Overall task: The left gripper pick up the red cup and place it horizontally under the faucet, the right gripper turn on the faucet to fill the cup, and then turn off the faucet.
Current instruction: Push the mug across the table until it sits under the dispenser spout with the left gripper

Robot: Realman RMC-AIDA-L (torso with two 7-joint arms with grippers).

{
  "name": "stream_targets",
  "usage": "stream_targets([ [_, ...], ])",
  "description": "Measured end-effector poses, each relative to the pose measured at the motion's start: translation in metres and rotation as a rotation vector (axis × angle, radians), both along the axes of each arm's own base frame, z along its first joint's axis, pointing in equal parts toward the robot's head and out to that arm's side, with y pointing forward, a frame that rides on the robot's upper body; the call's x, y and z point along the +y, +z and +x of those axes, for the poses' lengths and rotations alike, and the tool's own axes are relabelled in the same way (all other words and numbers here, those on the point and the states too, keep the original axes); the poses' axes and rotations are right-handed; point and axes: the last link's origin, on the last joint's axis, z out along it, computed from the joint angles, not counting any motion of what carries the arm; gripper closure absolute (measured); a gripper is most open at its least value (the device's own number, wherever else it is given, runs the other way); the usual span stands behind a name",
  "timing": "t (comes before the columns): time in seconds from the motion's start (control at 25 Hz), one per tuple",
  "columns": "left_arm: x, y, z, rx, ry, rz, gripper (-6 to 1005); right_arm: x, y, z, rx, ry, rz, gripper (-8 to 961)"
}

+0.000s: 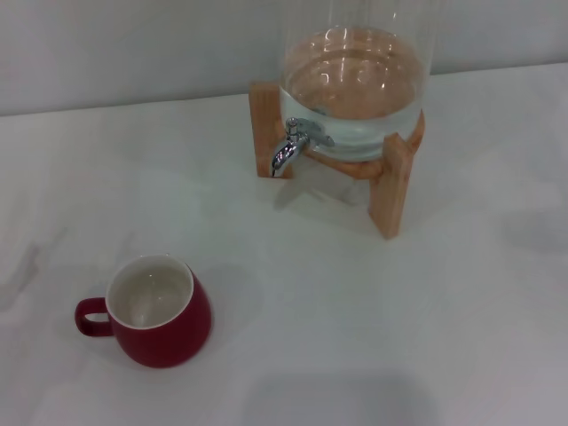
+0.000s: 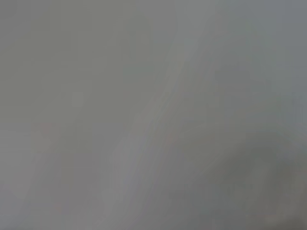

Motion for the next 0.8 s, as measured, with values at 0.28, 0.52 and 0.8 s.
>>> stream_targets([
  [0.28, -0.006, -0.004, -0.004, 0.015, 0.002, -0.001, 129, 0.0, -0.001, 0.001, 0.006, -0.004, 0.003, 231],
  [0.52, -0.014, -0.005, -0.009, 0.025, 0.012, 0.031, 133, 0.0, -0.001, 0.001, 0.01, -0.005, 0.003, 232],
  [0.8, -0.02, -0.017, -0.012, 0.013, 0.023, 0.055, 137, 0.002, -0.002, 0.001, 0.015, -0.005, 0.001, 232],
])
